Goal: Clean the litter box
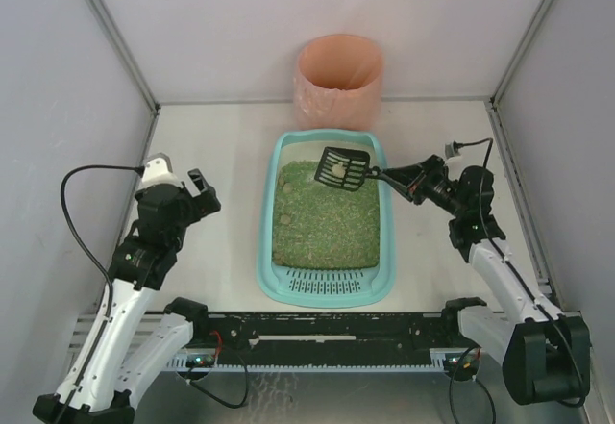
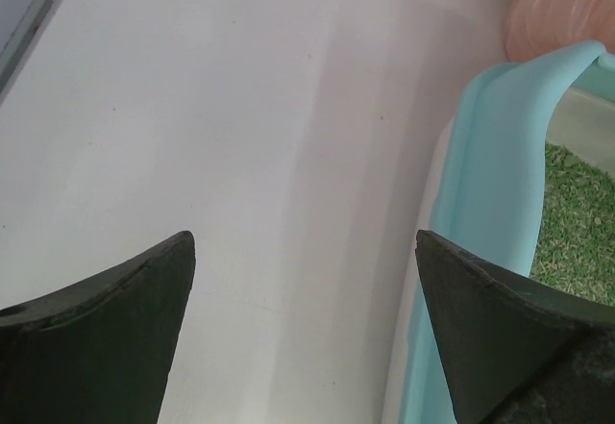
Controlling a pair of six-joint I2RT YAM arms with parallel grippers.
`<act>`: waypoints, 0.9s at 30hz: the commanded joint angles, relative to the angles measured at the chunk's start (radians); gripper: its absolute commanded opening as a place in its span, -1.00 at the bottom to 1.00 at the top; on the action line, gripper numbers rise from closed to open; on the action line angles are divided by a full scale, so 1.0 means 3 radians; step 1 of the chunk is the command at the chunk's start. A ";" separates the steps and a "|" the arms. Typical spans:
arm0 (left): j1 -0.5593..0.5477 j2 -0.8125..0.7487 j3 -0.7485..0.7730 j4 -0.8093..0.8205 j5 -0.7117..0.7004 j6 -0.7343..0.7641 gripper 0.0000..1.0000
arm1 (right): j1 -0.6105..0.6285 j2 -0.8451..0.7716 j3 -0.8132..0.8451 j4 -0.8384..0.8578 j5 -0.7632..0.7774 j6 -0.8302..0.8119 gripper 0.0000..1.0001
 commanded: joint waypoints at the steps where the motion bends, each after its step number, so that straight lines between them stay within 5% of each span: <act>1: 0.0022 -0.0005 -0.0121 0.0131 0.0225 -0.0008 1.00 | -0.0037 0.0122 0.0584 -0.0225 0.0122 -0.0226 -1.00; 8: 0.0021 -0.0041 -0.0253 0.0135 0.0629 0.0063 1.00 | -0.0045 0.0500 0.1520 -0.0660 0.0802 -0.0542 -1.00; 18: 0.0021 -0.0047 -0.0280 0.0000 0.0724 0.0289 1.00 | -0.0029 0.1609 0.2679 -0.0449 0.1692 -0.1266 -1.00; 27: 0.0043 -0.0026 -0.0262 0.0035 0.0787 0.0326 1.00 | 0.0279 0.2696 0.4196 -0.1047 0.1747 -0.3065 -1.00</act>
